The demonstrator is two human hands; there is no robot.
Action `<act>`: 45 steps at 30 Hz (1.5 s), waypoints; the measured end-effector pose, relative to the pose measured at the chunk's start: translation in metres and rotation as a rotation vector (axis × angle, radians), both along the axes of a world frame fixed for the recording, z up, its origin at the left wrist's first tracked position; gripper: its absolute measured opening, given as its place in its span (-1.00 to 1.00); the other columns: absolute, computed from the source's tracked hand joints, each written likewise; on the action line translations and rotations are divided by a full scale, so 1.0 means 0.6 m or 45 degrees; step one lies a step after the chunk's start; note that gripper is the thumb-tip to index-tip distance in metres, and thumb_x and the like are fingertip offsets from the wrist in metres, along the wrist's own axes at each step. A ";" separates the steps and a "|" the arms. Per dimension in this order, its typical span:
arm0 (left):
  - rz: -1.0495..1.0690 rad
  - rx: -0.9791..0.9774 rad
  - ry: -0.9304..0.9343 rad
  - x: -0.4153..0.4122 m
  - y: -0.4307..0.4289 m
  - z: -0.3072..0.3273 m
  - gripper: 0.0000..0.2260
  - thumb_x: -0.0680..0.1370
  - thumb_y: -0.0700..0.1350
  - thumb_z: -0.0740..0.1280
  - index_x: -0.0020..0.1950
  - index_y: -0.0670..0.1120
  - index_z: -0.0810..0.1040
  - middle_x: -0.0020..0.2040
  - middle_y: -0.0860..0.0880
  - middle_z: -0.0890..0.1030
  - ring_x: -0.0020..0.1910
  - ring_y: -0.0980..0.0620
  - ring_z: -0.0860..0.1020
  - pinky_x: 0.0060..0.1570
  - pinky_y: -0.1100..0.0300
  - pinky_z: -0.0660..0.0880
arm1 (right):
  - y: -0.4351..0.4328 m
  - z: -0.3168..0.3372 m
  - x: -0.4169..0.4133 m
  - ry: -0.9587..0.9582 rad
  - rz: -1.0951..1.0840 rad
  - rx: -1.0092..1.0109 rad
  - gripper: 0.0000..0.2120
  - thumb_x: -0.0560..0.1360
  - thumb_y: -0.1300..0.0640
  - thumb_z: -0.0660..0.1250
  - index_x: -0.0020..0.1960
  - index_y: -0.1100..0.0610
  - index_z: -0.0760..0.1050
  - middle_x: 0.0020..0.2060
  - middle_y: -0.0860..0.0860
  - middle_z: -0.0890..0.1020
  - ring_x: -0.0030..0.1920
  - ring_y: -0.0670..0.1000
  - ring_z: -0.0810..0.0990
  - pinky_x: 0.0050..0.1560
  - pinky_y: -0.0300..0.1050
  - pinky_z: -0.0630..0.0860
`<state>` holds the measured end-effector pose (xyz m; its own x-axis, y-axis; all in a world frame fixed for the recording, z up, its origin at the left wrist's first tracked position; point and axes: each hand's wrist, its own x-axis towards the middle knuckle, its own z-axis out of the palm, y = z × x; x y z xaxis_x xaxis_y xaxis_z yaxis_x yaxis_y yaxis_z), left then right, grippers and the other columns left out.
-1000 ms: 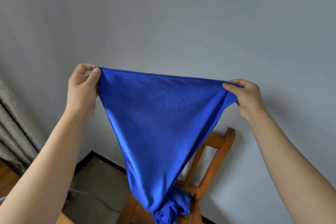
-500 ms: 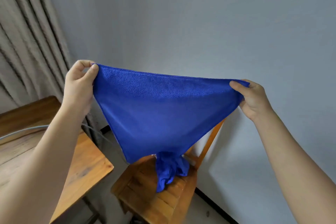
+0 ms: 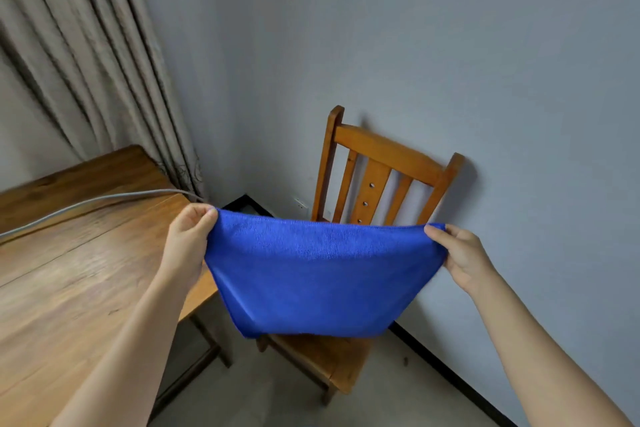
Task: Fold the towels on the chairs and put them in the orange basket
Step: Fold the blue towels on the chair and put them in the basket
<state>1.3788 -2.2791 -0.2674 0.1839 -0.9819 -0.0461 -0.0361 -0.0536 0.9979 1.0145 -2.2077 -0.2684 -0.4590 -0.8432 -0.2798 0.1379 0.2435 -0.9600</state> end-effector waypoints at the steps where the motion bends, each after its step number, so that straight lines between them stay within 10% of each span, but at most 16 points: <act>1: -0.006 0.052 -0.017 0.006 0.003 -0.020 -0.79 0.61 -0.19 0.17 -0.21 -0.06 0.45 -0.27 -0.06 0.42 -0.32 0.05 0.34 -0.35 0.19 0.24 | 0.010 -0.019 0.006 0.000 -0.011 0.056 -0.96 0.48 0.28 0.33 -0.13 0.25 0.54 -0.16 0.16 0.62 -0.08 0.11 0.57 -0.13 -0.18 0.52; 14: -0.135 0.744 -0.098 0.080 0.081 -0.235 -0.83 0.60 -0.12 0.19 -0.13 -0.12 0.50 -0.09 -0.15 0.54 -0.08 -0.12 0.46 -0.13 0.04 0.35 | 0.112 -0.185 0.088 0.030 -0.191 0.524 -0.70 0.46 0.28 0.36 0.04 0.52 0.44 0.05 0.43 0.55 -0.13 0.13 0.52 -0.10 -0.03 0.42; 21: -0.169 0.925 -0.161 0.121 0.137 -0.314 -0.84 0.59 -0.16 0.20 -0.13 -0.18 0.49 -0.14 -0.13 0.53 -0.16 -0.06 0.45 -0.15 0.10 0.36 | 0.172 -0.266 0.120 0.010 -0.223 0.740 -0.67 0.44 0.28 0.39 -0.02 0.54 0.40 -0.19 0.31 0.55 -0.17 0.10 0.45 -0.12 -0.04 0.36; 27: -0.114 0.967 -0.178 0.101 0.119 -0.342 -0.85 0.59 -0.17 0.19 -0.14 -0.16 0.48 -0.14 -0.12 0.50 -0.15 -0.06 0.42 -0.21 0.11 0.33 | 0.153 -0.307 0.119 0.001 -0.265 0.797 -0.68 0.43 0.26 0.40 -0.38 0.17 0.30 -0.27 0.12 0.40 -0.21 0.05 0.35 -0.23 -0.13 0.26; 33: 0.096 0.969 -0.190 0.051 0.067 -0.360 -0.87 0.59 -0.15 0.19 -0.08 -0.14 0.50 -0.01 -0.15 0.52 -0.03 -0.10 0.44 -0.08 0.03 0.38 | 0.065 -0.321 0.082 0.104 -0.177 0.787 -0.65 0.43 0.22 0.40 -0.01 0.51 0.41 -0.03 0.44 0.53 -0.17 0.03 0.41 -0.13 -0.10 0.31; 45: 0.625 1.099 0.027 -0.058 -0.067 -0.487 -0.89 0.60 -0.15 0.18 0.07 -0.13 0.45 0.00 -0.08 0.46 0.02 -0.06 0.41 0.01 0.00 0.41 | -0.173 -0.474 0.013 0.337 0.130 0.686 -0.61 0.49 0.24 0.31 -0.37 0.15 0.14 -0.45 0.03 0.16 -0.40 -0.03 0.11 -0.41 -0.18 0.06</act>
